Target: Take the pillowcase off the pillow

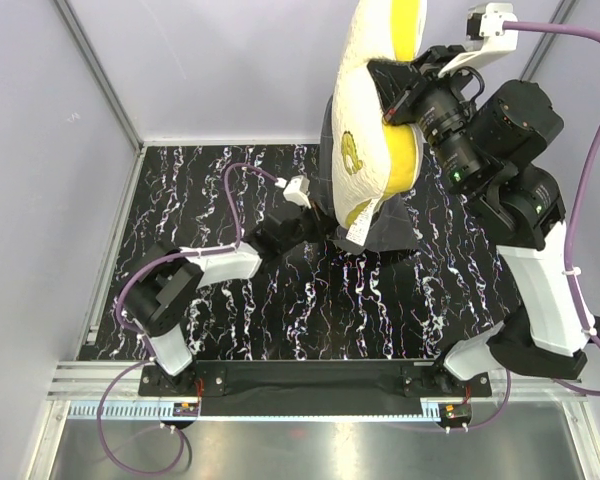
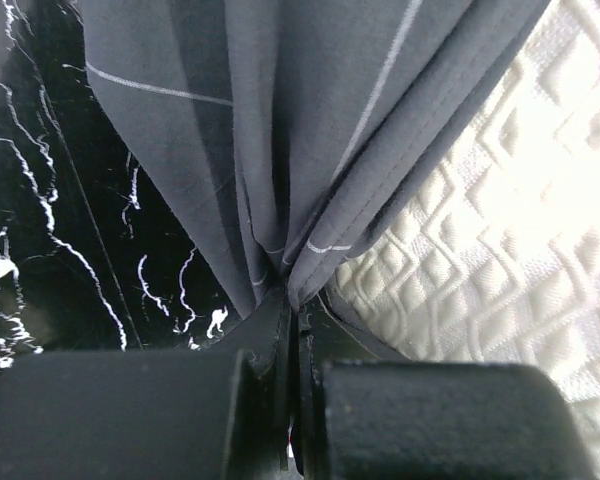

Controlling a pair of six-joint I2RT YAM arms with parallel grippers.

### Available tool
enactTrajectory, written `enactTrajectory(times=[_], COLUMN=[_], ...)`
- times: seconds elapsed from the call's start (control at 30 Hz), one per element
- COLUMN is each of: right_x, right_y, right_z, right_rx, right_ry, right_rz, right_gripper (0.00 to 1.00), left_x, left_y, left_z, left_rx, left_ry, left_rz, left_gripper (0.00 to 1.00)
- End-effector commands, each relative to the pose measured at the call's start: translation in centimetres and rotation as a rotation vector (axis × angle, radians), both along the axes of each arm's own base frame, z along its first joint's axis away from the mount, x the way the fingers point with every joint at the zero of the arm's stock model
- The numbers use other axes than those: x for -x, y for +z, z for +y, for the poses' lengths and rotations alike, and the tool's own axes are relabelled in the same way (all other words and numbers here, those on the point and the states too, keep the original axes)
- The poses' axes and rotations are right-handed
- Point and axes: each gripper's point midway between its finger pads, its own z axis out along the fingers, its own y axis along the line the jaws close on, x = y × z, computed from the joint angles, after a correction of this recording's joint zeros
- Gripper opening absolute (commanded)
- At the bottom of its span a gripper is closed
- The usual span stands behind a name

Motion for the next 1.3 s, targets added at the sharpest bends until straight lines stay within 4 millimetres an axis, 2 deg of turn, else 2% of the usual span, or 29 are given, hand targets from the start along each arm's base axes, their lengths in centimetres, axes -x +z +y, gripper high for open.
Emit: enactTrajectory(times=[0.0, 0.03, 0.07, 0.1, 0.2, 0.27, 0.3, 0.37, 0.4, 0.53, 0.57, 0.6, 0.67, 0.73, 0.83, 0.87, 0.9, 0.93, 0.97, 1.03, 1.1, 1.13, 1.17, 1.2, 1.23, 1.27], right_x=[7.8, 7.9, 8.8, 8.4, 9.4, 9.4, 10.0, 9.6, 10.8, 12.3, 13.9, 13.4, 14.7, 14.9, 14.0, 13.1, 12.8, 11.2, 12.1, 11.7, 11.9, 13.4, 12.6, 12.6, 14.6, 13.7], right_y=[14.9, 15.2, 16.2, 16.2, 17.1, 17.0, 17.3, 17.0, 17.8, 18.9, 19.9, 19.9, 20.5, 20.3, 18.4, 17.0, 16.4, 14.7, 14.9, 14.4, 15.1, 16.6, 16.9, 17.1, 18.8, 18.8], right_z=[-8.1, -8.1, -9.1, -8.7, -9.6, -9.6, -10.2, -10.0, -11.3, -12.5, -14.0, -13.3, -14.5, -14.7, -14.1, -13.3, -13.4, -11.8, -12.8, -12.4, -11.9, -13.3, -12.3, -12.0, -14.0, -12.9], right_rx=[-0.439, -0.44, -0.464, -0.458, -0.49, -0.499, -0.515, -0.512, -0.557, -0.604, -0.636, -0.62, -0.636, -0.624, -0.584, -0.552, -0.558, -0.527, -0.557, -0.57, -0.558, -0.589, -0.573, -0.557, -0.597, -0.576], right_ry=[0.002, 0.002, -0.002, -0.005, 0.0, 0.006, 0.006, -0.001, -0.001, 0.013, 0.015, 0.021, 0.023, 0.025, 0.009, 0.003, -0.006, -0.005, -0.006, 0.003, 0.025, 0.033, 0.038, 0.048, 0.049, 0.052], right_rz=[-0.425, -0.434, -0.46, -0.455, -0.485, -0.485, -0.499, -0.497, -0.536, -0.59, -0.625, -0.617, -0.641, -0.634, -0.591, -0.554, -0.541, -0.499, -0.519, -0.51, -0.515, -0.553, -0.546, -0.542, -0.592, -0.578], right_gripper=[0.0, 0.0, 0.0, 0.0, 0.0, 0.0, 0.0, 0.0, 0.0, 0.0, 0.0, 0.0, 0.0, 0.0, 0.0, 0.0, 0.0, 0.0, 0.0, 0.0, 0.0, 0.0, 0.0, 0.0, 0.0, 0.0], left_x=[0.4, 0.6, 0.7, 0.8, 0.9, 1.0, 1.0, 1.1, 1.1, 1.2, 1.2, 1.2, 1.2, 1.2, 1.1, 1.0, 0.9, 0.8, 0.5, 0.6, 0.6, 0.8, 1.1, 1.0, 1.1, 1.4], left_y=[-5.1, -5.4, -5.7, -6.4, -7.4, -7.9, -8.2, -8.8, -9.1, -10.1, -10.6, -10.8, -10.7, -10.4, -8.9, -8.5, -8.0, -7.9, -8.0, -9.3, -10.1, -10.7, -11.4, -11.4, -12.0, -12.3], left_z=[1.3, 1.2, 1.3, 1.4, 1.7, 1.9, 1.9, 1.9, 2.0, 1.9, 1.9, 1.9, 1.9, 2.0, 2.3, 2.5, 2.8, 2.9, 3.2, 3.7, 3.8, 3.8, 4.1, 3.9, 3.9, 3.8], left_rx=[-0.171, -0.181, -0.188, -0.2, -0.227, -0.24, -0.244, -0.258, -0.262, -0.269, -0.277, -0.279, -0.279, -0.291, -0.309, -0.318, -0.334, -0.35, -0.371, -0.419, -0.433, -0.434, -0.437, -0.417, -0.417, -0.414], left_ry=[0.044, 0.04, 0.04, 0.041, 0.047, 0.048, 0.048, 0.046, 0.047, 0.043, 0.042, 0.041, 0.043, 0.046, 0.05, 0.061, 0.057, 0.062, 0.074, 0.068, 0.067, 0.065, 0.067, 0.073, 0.071, 0.064], left_rz=[0.066, 0.07, 0.073, 0.083, 0.096, 0.101, 0.103, 0.11, 0.112, 0.124, 0.132, 0.13, 0.123, 0.111, 0.073, 0.061, 0.043, 0.037, 0.031, 0.044, 0.047, 0.056, 0.066, 0.065, 0.075, 0.082], left_gripper=[0.0, 0.0, 0.0, 0.0, 0.0, 0.0, 0.0, 0.0, 0.0, 0.0, 0.0, 0.0, 0.0, 0.0, 0.0, 0.0, 0.0, 0.0, 0.0, 0.0, 0.0, 0.0, 0.0, 0.0, 0.0, 0.0])
